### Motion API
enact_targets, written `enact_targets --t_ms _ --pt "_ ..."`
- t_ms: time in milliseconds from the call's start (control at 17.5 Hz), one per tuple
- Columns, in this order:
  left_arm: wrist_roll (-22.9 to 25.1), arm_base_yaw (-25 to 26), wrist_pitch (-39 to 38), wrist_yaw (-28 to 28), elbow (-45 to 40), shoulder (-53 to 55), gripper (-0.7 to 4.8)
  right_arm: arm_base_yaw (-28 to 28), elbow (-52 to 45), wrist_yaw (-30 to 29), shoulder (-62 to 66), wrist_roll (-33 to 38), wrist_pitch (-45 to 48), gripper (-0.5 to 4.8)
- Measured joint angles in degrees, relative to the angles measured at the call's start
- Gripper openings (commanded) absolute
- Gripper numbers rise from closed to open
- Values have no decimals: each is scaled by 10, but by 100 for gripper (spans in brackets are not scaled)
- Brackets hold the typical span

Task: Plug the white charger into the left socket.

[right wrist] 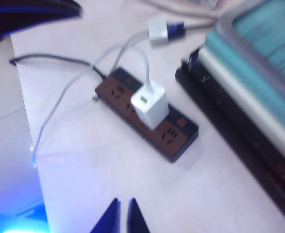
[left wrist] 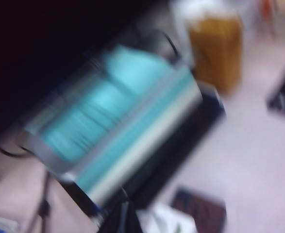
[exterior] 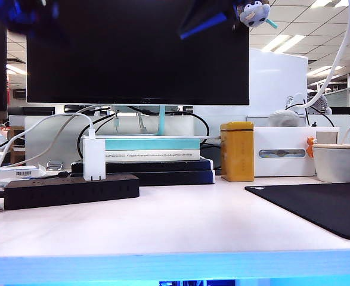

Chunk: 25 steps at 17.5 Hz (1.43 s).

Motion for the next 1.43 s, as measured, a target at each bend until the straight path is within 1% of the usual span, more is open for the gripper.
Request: enact_targets --t_ms 57,229,286,343,400,457,514,571,686,800,971,1028,1085,1143,1200,1257,1314,1371,1428 --pt "-26 0 19 -3 0 -25 -6 0 14 0 -2 5 -1 35" --pt "-71 0 48 -22 0 -93 -6 0 27 1 -38 9 -1 35" --pt "-99 0 47 -46 0 -147 -6 0 33 29 -73 20 7 35" --pt "-109 0 39 -66 0 -181 -6 0 33 70 -98 43 14 35" --pt "-112 0 29 -79 0 -200 -6 0 33 87 -111 52 15 30" --pt "-115 0 -27 -111 0 -273 -5 0 33 124 -155 76 16 30" --pt "-116 0 -71 -116 0 -315 -6 -1 33 127 -182 81 19 30" --pt "-119 0 -116 -118 1 -352 -6 -1 33 134 -212 86 25 30" --pt "-149 0 -243 -117 0 -449 -6 0 31 141 -263 103 26 30" --pt "-156 0 -322 -117 0 -541 -6 0 -3 176 -324 126 27 20" --pt "-153 0 -427 -118 -15 -597 -6 0 -158 216 -422 148 77 21" --pt "-154 0 -453 -118 -52 -625 -5 0 -278 235 -473 170 157 21" --pt "-154 0 -447 -118 -82 -636 -6 0 -353 240 -507 181 197 22" --pt "-159 0 -415 -118 -140 -647 -6 0 -459 241 -557 197 296 22" --pt "-174 0 -381 -116 -183 -646 -6 0 -523 247 -590 208 353 22" --pt "-189 0 -347 -107 -212 -644 -6 0 -568 266 -610 212 391 22" --pt "-207 0 -297 -102 -250 -645 -6 0 -601 284 -624 213 410 22" --pt "-217 0 -269 -103 -271 -645 -6 0 -624 294 -632 214 421 22" --pt "-229 0 -222 -103 -316 -644 -6 0 -668 303 -643 218 439 22"
